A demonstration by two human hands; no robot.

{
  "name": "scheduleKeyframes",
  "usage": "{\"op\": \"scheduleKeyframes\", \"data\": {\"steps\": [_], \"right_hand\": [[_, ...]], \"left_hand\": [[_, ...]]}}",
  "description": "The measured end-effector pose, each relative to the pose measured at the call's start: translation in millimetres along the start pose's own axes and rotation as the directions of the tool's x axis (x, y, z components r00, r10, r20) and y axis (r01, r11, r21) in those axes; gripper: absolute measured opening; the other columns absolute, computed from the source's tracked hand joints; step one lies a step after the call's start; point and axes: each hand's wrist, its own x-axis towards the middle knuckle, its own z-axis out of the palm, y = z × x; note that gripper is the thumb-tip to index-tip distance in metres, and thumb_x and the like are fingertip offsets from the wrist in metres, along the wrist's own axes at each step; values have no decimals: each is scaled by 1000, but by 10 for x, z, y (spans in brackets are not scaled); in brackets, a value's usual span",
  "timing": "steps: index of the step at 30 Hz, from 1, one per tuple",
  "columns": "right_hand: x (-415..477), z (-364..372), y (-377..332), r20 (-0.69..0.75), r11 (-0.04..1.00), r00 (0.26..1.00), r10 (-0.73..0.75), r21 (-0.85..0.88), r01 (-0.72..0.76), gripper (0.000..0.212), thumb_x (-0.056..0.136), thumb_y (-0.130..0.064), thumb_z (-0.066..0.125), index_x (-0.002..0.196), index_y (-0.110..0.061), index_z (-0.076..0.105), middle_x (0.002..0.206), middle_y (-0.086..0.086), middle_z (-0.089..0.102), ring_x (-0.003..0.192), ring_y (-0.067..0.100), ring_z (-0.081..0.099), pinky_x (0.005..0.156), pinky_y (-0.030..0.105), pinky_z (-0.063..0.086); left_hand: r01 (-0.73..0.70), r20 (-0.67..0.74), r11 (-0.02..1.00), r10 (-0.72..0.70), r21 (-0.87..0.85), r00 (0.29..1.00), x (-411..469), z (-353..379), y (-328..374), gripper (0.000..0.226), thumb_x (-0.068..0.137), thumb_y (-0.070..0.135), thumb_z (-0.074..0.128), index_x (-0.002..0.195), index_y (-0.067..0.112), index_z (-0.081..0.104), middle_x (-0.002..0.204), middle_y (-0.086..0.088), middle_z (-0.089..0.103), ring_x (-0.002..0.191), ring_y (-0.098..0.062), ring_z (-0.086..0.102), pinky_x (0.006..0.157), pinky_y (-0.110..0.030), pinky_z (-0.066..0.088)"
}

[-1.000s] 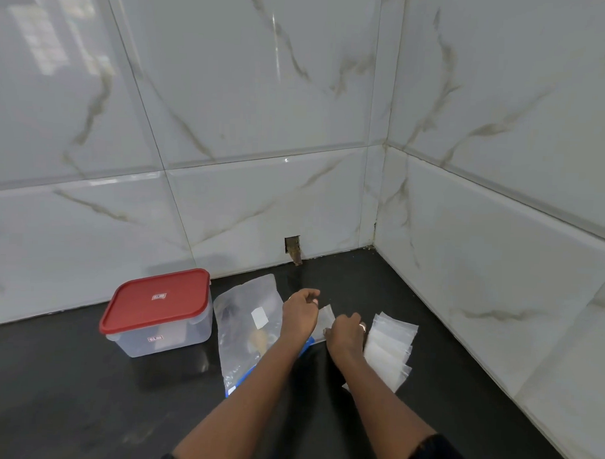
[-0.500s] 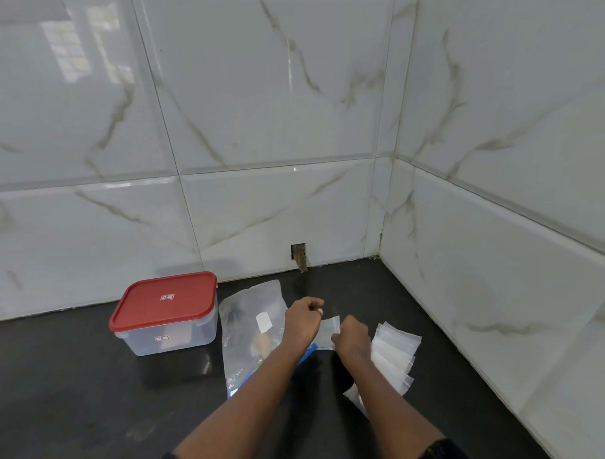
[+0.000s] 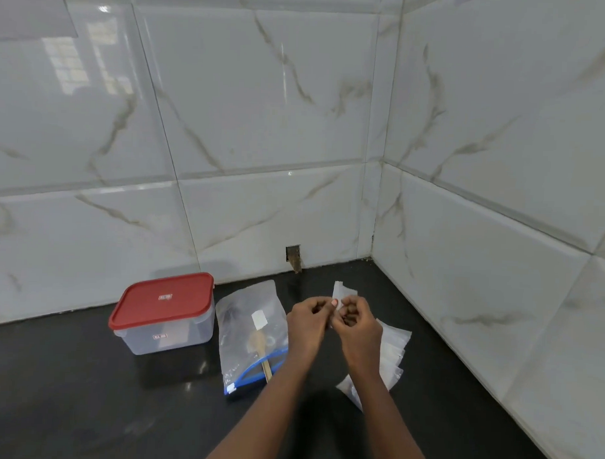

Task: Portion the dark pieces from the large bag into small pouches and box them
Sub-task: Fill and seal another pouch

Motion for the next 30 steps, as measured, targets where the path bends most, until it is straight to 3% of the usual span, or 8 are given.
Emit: {"op": "scheduleKeyframes", "data": {"steps": [7,12,15,17,21,30], "right_hand": [[-111,-74,1,3,997,999,33,69,-33,22,85,-4,64,92,-23,55,72,-6,60,71,3,59,61,5,46],[-129,-126,36,86,987,993,82,130,-92,31,81,4,67,85,-26,61,74,-2,63,76,11,61,77,20,53],[-107,-148,38,79,983,993,90,152,-102,36,78,8,67,83,-25,55,69,-2,55,68,10,55,69,20,51],[-91,-156,51,71,982,992,106,147,-115,39,77,7,68,88,-26,51,73,-3,54,70,10,56,67,19,50],[-39,-173,72,129,976,978,164,123,-179,38,77,-1,72,108,-17,58,95,0,65,89,16,65,83,30,55],[0,-193,87,195,972,960,199,81,-218,32,75,4,74,100,-12,64,87,-1,67,85,13,64,85,28,55]], "left_hand": [[33,-15,998,-34,-55,999,-164,-9,-21,17,86,31,64,94,19,73,76,-2,71,77,-24,68,72,-38,58],[99,23,988,-97,-116,995,-203,-44,-24,14,85,31,66,80,22,75,72,-6,71,73,-24,67,73,-39,57],[133,62,973,-123,-187,990,-217,-58,-4,22,84,31,67,73,13,75,72,-15,69,66,-20,61,65,-33,54],[152,96,959,-133,-240,986,-227,-68,-3,26,84,29,68,75,6,74,72,-17,68,66,-19,62,63,-28,53],[202,125,920,-169,-336,978,-217,-58,-40,22,83,24,69,85,3,74,82,-17,72,75,-20,69,67,-28,57],[209,87,920,-191,-332,978,-173,-16,-115,19,88,19,63,85,4,73,83,-18,71,81,-26,69,74,-34,59]]}}
